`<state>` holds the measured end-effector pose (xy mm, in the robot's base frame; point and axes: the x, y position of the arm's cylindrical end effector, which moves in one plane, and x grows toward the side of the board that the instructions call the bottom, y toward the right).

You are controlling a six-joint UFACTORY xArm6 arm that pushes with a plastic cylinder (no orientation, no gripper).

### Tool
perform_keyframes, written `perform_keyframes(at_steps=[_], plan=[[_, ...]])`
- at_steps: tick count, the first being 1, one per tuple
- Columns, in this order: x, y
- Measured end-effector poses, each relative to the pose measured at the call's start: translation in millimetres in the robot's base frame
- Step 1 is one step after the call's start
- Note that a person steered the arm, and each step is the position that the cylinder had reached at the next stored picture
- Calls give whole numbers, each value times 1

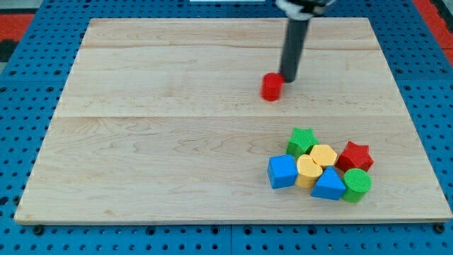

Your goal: Move red circle above blue cube

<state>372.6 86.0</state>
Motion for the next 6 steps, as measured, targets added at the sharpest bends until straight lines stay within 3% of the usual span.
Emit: perform_keyframes(at_steps=[1, 2, 3, 5, 6], plan=[[11, -22], [-23, -46], [-3, -75], [50, -72], [16, -61]])
